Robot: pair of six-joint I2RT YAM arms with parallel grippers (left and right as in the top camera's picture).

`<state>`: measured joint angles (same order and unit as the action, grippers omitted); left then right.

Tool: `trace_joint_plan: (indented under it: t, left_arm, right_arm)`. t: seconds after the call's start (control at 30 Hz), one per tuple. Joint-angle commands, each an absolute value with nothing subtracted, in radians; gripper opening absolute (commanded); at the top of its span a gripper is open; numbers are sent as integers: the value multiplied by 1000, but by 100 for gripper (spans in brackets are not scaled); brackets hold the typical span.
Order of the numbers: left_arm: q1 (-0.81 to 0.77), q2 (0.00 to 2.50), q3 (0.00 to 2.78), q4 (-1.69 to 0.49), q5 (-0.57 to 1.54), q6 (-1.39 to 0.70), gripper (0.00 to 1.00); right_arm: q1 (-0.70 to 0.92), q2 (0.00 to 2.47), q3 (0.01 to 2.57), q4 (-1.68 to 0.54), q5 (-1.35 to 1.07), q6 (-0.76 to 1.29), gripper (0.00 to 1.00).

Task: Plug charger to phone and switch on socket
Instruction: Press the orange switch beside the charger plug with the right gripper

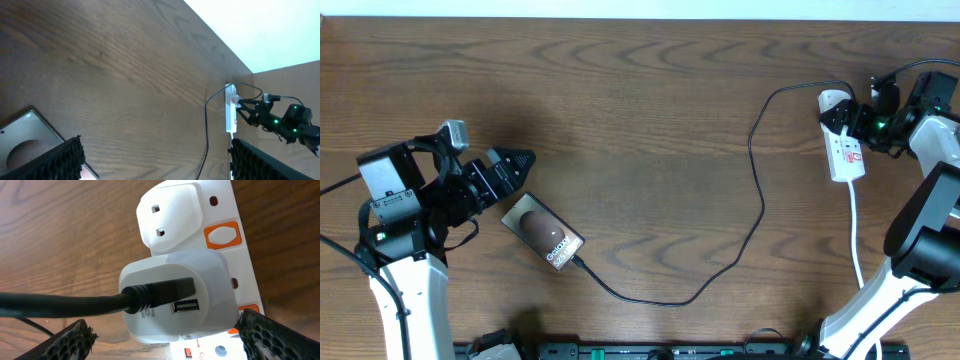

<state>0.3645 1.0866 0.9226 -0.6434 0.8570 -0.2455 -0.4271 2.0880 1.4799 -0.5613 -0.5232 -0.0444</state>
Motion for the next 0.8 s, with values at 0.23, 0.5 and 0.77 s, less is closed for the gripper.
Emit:
trace_joint_plan:
  t: [0.23, 0.5, 0.77]
  left_arm:
    - [365, 1085, 938, -654, 837, -228, 91]
    - [365, 1085, 938, -654, 837, -229, 91]
    - [365, 1085, 938, -654, 837, -229, 91]
  right_arm:
    - [-421, 2114, 1490, -572, -568, 3, 92]
    - [-402, 2119, 1489, -571, -567, 3, 91]
    - [-369, 2135, 1488, -579, -567, 4, 88]
